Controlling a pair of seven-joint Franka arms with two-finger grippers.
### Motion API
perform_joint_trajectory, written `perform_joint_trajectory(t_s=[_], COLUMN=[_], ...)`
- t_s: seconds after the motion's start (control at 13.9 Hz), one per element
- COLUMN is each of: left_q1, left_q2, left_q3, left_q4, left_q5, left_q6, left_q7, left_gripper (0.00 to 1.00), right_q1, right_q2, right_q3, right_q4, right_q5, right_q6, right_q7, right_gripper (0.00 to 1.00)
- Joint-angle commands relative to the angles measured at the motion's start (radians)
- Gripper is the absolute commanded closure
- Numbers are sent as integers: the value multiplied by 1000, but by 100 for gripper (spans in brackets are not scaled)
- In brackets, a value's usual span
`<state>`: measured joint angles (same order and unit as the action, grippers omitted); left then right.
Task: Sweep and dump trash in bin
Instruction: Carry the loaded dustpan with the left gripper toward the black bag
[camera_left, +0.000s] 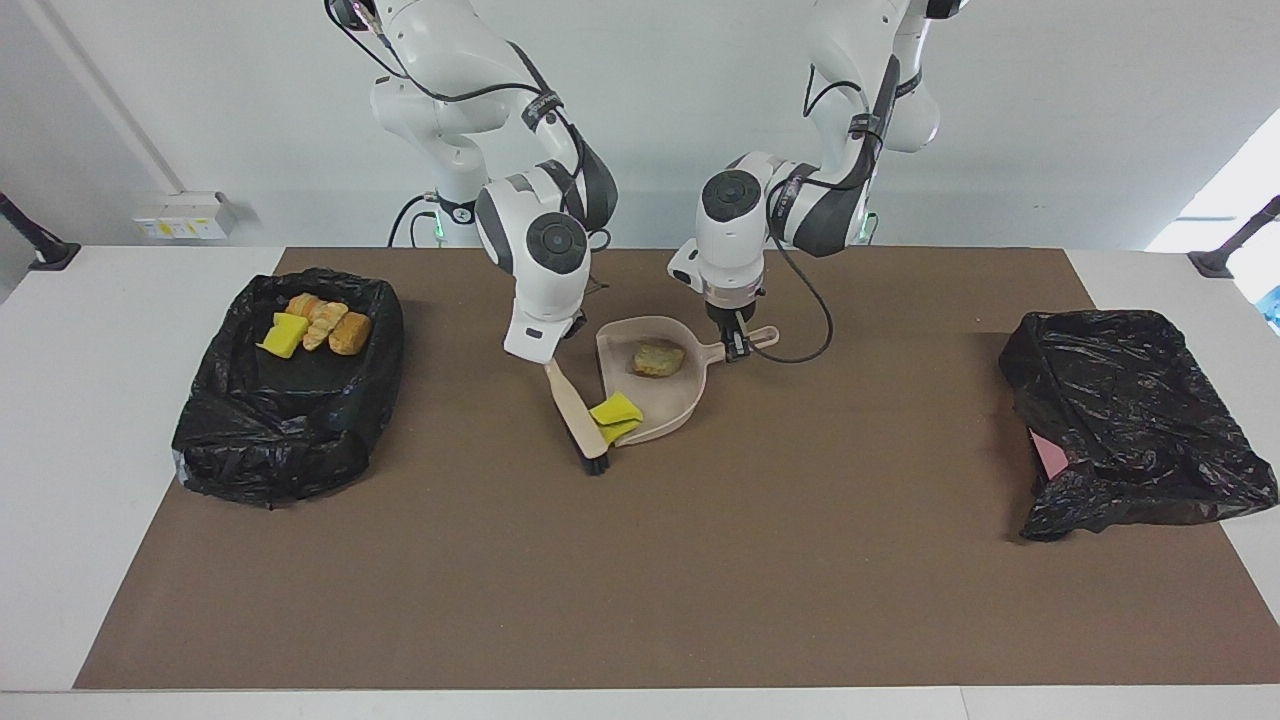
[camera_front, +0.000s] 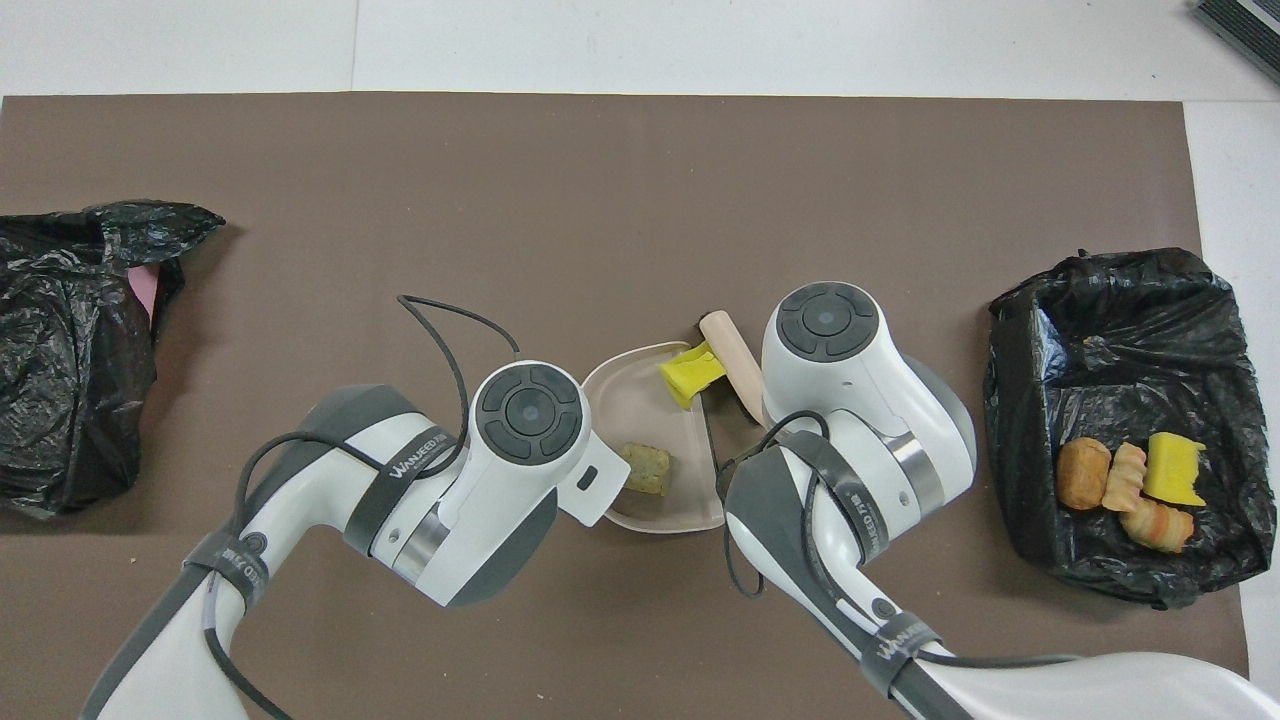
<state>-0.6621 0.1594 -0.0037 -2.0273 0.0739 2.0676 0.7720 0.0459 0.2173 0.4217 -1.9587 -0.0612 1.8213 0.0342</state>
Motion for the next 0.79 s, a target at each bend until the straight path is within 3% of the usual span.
perform_joint_trajectory(t_s=[0.0,0.22,0.43,0.72], left_q1=[-4,39,90,185], left_q2=[2,0,-4,-4], left_q3=[11,10,7,8], left_q4=[7,6,7,53], left_q5=[-13,-13,-14,-69], left_q6=[-15,-1,17,22], left_q7=[-2,15,68,208], left_gripper=[100,100,100,100], right_q1=[-1,-15,-87,-71], right_q2=[-61,-93,-226,-415], right_q3=[6,-3,-8,6], right_q4=[-38,-40,-35,-49], right_q5=[156,155,133,106], right_q6=[-17,-19,-97,-307], right_q7=[-13,3,166,284], right_gripper=[100,100,100,100])
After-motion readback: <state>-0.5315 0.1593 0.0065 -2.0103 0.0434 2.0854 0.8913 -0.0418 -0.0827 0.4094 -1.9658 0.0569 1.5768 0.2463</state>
